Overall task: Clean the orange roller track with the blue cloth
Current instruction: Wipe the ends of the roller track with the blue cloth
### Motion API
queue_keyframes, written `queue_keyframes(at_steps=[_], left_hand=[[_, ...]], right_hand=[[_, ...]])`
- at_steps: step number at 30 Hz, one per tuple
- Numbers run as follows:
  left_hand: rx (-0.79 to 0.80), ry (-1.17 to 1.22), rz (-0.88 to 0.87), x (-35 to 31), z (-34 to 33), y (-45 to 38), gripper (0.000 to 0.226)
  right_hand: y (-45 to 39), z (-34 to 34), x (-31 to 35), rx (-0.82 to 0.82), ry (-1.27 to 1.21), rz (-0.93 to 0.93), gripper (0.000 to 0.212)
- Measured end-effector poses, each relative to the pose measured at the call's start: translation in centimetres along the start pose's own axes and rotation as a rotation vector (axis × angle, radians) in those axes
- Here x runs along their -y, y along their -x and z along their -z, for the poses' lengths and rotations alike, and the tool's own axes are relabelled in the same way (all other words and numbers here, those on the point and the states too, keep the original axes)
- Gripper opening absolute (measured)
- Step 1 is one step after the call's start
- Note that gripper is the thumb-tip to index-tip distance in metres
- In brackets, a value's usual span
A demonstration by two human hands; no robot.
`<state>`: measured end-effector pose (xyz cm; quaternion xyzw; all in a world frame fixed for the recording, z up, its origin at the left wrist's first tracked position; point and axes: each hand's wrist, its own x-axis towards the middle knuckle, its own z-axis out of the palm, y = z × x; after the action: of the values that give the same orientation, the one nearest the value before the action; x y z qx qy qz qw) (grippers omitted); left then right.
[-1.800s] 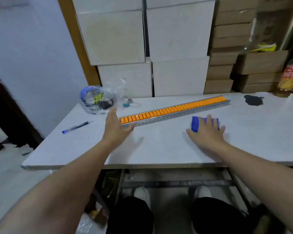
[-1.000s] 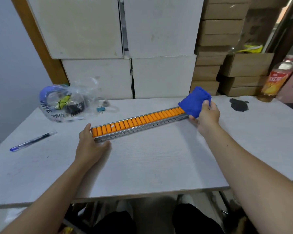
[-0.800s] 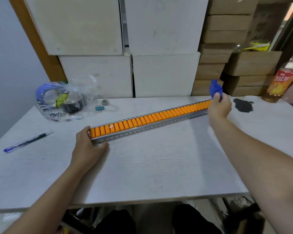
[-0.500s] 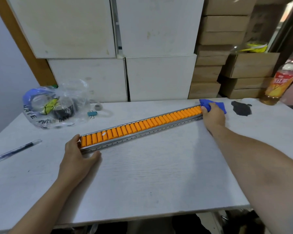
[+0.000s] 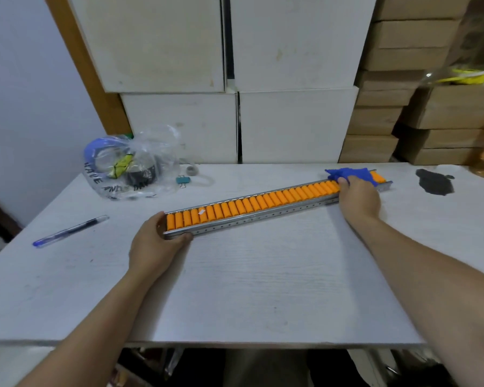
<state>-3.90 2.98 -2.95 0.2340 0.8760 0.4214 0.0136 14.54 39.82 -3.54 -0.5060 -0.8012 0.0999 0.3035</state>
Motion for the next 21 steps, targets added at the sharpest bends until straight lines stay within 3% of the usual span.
queue_keyframes(at_steps=[3, 9, 15, 21], left_hand=[[0.054, 0.039, 0.015, 0.7, 1.0, -0.5, 0.068], [0.152, 0.015, -0.054, 1.8, 2.6, -1.2, 0.065], [0.150, 0.023, -0.069, 2.3, 2.3, -1.3, 0.070], [0.102, 0.047, 0.044, 2.9, 2.1, -0.9, 0.095]], right_hand=[[3.6, -0.4, 3.5, -0.007, -0.068, 0.076, 0.038], [11.3, -0.7, 12.0, -0.009, -0.044, 0.294, 0.041], [16.8, -1.1, 19.4, 0.132, -0.186, 0.403, 0.039], [21.9, -2.1, 25.7, 0.236, -0.243, 0.556, 0.038]])
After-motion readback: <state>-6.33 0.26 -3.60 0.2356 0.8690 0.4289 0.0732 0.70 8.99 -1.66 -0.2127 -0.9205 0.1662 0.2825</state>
